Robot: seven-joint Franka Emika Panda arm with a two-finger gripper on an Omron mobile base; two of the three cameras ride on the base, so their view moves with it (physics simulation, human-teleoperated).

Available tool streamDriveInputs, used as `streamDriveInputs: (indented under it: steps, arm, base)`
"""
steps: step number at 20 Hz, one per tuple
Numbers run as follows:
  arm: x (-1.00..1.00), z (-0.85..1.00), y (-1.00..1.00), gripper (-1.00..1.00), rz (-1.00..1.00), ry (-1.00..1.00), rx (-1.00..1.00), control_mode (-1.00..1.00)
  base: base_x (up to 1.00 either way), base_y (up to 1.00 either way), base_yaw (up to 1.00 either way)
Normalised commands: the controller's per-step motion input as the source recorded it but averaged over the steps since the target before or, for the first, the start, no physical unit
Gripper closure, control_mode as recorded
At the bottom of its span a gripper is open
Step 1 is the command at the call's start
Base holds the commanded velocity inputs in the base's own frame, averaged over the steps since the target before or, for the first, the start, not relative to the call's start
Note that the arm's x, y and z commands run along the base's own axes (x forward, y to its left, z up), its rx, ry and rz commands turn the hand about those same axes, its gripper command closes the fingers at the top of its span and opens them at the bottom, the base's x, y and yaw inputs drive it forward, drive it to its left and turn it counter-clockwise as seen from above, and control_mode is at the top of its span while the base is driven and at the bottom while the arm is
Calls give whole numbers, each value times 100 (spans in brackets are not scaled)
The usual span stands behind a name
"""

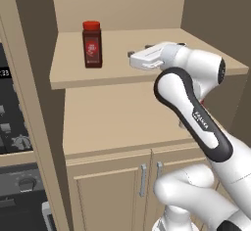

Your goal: Collect the paprika, ketchup, and shaker from the cabinet and place them next to the stove.

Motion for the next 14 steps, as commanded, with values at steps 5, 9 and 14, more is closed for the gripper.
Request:
streamDriveInputs:
  steps: [5,9,14]
  arm:
    - [30,0,0,-100,4,1,1,-100]
    - [32,0,0,-100,3,2,1,-100]
    - [28,0,6,-100,3,2,0,-100]
  base:
    - [0,0,0]
    - [0,0,0]
    - [0,0,0]
